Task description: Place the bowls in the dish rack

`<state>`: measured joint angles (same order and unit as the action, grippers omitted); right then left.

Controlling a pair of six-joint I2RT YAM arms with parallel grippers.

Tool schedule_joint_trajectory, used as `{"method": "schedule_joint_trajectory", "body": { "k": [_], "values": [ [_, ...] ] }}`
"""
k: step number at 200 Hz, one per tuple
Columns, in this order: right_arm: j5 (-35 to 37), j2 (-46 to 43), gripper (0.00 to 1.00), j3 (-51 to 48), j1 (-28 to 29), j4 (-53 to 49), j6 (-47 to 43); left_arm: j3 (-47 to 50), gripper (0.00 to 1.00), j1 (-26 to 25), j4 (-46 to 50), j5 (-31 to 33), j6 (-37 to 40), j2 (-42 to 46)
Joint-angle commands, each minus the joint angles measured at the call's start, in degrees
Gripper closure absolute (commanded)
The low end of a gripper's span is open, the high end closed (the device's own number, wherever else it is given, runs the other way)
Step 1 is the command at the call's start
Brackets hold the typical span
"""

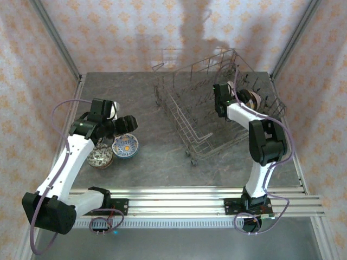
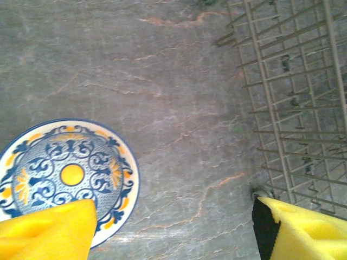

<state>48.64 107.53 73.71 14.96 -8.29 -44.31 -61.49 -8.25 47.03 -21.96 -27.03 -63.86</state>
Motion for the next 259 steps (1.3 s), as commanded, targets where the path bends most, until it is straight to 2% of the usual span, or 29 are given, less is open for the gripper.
{"method": "schedule_joint_trajectory", "body": {
  "k": [1,29,41,63,114,127,140,179,211,259],
  "values": [
    [1.05,-2.43,0.38,2.96,-0.03,-6.82,7.00,0.56,0.23,1.66,4.80,2.84,2.35,2.21],
    [-2.35,-6.72,0.19,5.01,0.03,-14.32,12.18,0.92,0.22,4.35,9.23,4.20,4.25,3.02],
    [-5.70,-8.30,0.00,6.09,-0.02,-19.39,15.15,1.66,0.22,5.28,11.23,5.87,4.76,3.13],
    [-9.04,-10.28,0.01,7.30,0.18,-27.46,22.97,3.83,0.22,6.58,13.42,10.39,4.92,3.19],
    [-17.57,-20.90,0.01,5.67,2.46,-33.72,34.52,7.94,0.22,8.16,10.50,8.09,4.51,2.95],
    [-20.98,-23.12,0.01,6.16,4.51,-36.34,38.22,7.64,0.22,8.17,9.85,7.71,5.60,0.94],
    [-21.18,-25.23,0.01,5.42,7.50,-37.09,40.79,7.03,0.23,8.21,9.61,8.03,6.75,-1.48],
    [-23.21,-29.74,0.03,3.53,13.69,-39.79,47.03,2.61,0.24,8.31,9.21,5.46,8.87,-6.07],
    [-26.64,-32.97,0.08,1.47,14.90,-40.26,51.35,-0.70,0.23,8.28,9.93,8.09,11.28,-10.95],
    [-28.86,-34.17,0.11,0.08,15.30,-40.73,52.56,-4.91,0.24,8.31,9.12,10.41,13.10,-19.78]
  ]
}}
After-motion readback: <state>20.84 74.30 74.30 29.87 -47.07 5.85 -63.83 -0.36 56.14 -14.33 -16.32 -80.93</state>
